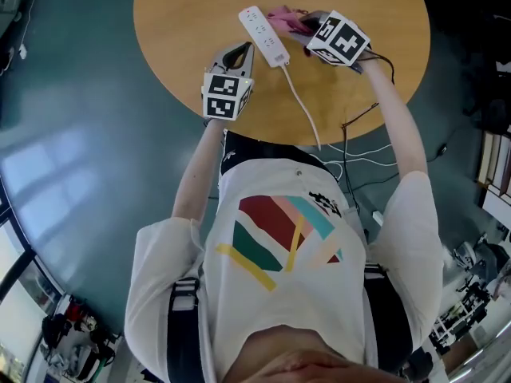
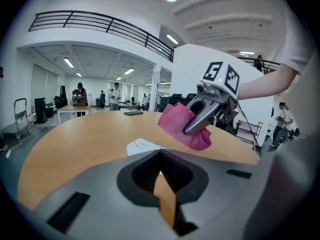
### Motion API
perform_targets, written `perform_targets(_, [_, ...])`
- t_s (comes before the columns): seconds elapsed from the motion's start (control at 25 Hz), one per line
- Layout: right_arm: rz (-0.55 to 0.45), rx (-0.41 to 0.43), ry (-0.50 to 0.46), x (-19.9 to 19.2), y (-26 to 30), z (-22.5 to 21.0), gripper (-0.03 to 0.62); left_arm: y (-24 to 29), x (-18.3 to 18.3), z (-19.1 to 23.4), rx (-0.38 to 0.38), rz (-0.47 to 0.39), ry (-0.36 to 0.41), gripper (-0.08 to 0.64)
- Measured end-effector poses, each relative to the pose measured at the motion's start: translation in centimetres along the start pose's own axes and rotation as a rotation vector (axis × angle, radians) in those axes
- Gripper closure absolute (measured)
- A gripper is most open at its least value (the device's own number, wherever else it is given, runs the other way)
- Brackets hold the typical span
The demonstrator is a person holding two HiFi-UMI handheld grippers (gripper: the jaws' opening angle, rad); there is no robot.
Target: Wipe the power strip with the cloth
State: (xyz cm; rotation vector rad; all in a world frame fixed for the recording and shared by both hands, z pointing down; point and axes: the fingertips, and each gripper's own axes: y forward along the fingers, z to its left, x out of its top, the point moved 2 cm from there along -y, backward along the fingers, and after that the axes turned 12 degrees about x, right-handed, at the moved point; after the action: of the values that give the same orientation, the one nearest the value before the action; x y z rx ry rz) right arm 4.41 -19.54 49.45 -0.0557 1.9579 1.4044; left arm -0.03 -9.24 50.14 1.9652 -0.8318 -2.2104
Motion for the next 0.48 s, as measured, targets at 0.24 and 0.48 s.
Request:
perform_targets(0.24, [0.054, 0.122, 0.351, 2.1, 2.8, -6.0, 0.554, 3.4, 1.2, 0.7, -0.036, 0.028, 0.027, 0.517])
perform_targets(0.48, [0.119, 0.351, 0.388, 4.7, 5.9, -7.6, 0.554, 6.2, 0.9, 2.3, -0.083, 0.084, 0.006, 0.517])
